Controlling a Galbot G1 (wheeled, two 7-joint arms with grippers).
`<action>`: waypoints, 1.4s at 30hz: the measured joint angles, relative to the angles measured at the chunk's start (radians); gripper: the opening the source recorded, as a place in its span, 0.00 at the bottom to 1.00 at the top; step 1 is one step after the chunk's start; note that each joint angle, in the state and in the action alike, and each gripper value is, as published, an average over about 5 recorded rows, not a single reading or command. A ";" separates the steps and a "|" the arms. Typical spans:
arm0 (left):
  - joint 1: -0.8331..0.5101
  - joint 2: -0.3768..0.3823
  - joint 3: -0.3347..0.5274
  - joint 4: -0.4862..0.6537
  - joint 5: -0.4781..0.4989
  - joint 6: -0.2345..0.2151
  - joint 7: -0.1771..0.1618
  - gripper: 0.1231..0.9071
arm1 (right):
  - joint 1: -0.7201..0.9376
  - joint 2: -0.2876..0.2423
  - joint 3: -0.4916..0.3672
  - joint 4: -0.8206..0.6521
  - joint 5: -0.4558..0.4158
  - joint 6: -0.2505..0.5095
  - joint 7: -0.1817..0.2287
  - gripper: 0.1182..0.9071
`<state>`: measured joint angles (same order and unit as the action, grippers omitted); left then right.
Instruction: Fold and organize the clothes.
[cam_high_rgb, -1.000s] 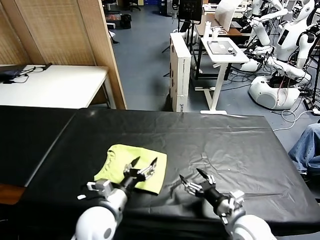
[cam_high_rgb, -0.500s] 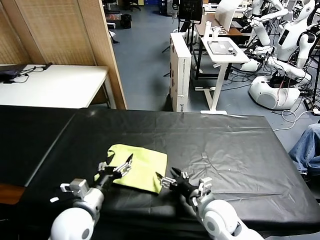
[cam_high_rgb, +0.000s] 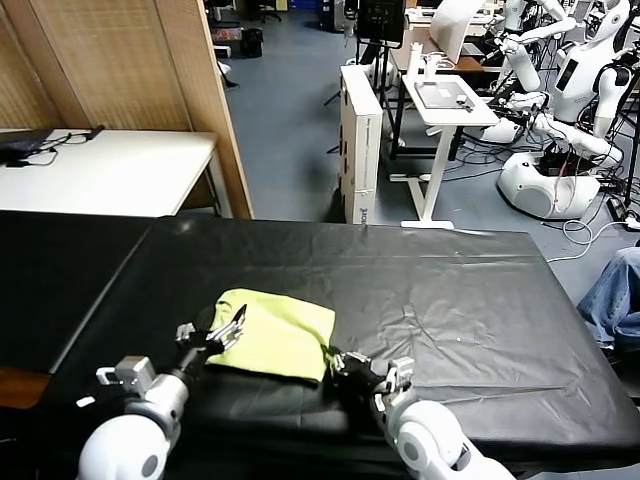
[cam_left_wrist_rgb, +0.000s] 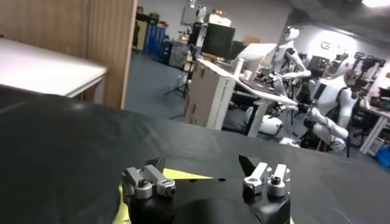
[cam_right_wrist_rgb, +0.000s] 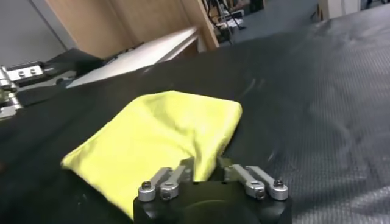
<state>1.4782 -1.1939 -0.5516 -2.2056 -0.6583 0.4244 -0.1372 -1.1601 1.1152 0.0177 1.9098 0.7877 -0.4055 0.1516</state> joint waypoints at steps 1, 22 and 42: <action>0.002 0.001 -0.006 -0.001 -0.005 0.000 0.000 1.00 | -0.004 -0.003 0.009 0.005 0.000 -0.004 0.005 0.06; 0.035 0.026 -0.040 -0.003 -0.006 -0.070 -0.040 1.00 | -0.097 -0.150 0.256 0.111 -0.056 -0.076 -0.055 0.66; 0.200 0.115 -0.104 -0.055 0.022 -0.184 -0.063 1.00 | -0.452 -0.167 0.515 0.274 -0.395 0.343 -0.122 1.00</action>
<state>1.6785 -1.0790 -0.6552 -2.2609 -0.6359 0.2402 -0.2004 -1.6126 0.9486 0.5327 2.1837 0.3924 -0.0622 0.0293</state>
